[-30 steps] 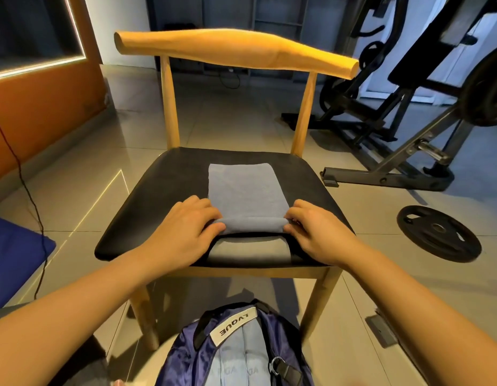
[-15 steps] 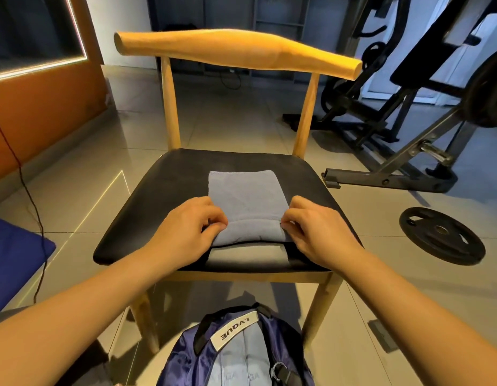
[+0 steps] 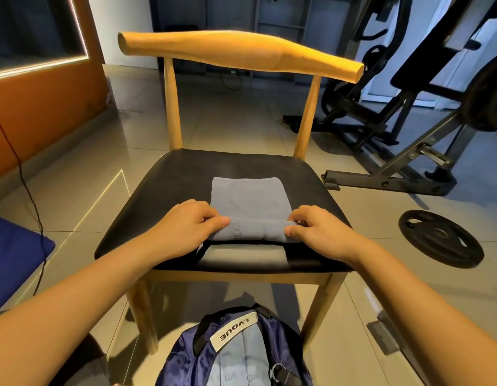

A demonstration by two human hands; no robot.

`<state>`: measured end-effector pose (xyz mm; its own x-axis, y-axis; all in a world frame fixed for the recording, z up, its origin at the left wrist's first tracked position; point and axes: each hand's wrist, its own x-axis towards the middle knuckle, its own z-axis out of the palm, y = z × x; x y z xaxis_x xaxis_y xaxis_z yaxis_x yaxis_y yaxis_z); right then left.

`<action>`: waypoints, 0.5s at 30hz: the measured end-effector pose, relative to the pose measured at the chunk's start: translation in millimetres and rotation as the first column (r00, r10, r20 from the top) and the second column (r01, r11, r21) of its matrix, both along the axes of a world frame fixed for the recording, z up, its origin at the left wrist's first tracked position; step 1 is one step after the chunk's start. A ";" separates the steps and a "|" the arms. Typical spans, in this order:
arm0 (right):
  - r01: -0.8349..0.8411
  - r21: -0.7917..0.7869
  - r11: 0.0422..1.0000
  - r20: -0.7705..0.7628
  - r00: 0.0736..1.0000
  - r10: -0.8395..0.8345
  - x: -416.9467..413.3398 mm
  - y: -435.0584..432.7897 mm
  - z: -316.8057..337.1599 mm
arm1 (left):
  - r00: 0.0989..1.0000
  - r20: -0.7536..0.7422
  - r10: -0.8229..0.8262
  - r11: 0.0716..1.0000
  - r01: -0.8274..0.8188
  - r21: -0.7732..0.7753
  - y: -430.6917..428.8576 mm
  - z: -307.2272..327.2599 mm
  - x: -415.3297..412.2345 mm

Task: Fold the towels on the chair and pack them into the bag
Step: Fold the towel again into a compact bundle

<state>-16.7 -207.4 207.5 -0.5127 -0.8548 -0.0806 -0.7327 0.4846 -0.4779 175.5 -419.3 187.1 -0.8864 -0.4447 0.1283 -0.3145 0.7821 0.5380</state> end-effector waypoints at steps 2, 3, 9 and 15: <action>0.069 -0.055 0.996 -0.057 0.996 -0.073 1.2 -7.5 -3.8 | 0.994 -0.060 0.087 0.996 -0.086 0.016 -1.3 -1.2 -7.8; 0.100 -0.096 0.990 -0.108 0.988 -0.111 1.8 -10.1 -4.9 | 0.989 -0.094 0.118 0.993 -0.118 0.015 -2.5 -1.3 -11.5; -0.011 -0.244 0.970 -0.359 0.930 -0.080 6.2 -11.8 -8.7 | 0.963 -0.268 -0.012 0.969 -0.055 -0.240 -2.0 -6.6 -17.2; -0.157 -0.079 0.984 -0.347 0.930 0.121 -4.9 0.1 -5.7 | 0.983 -0.080 -0.164 0.920 0.123 -0.372 -12.5 -8.4 -7.2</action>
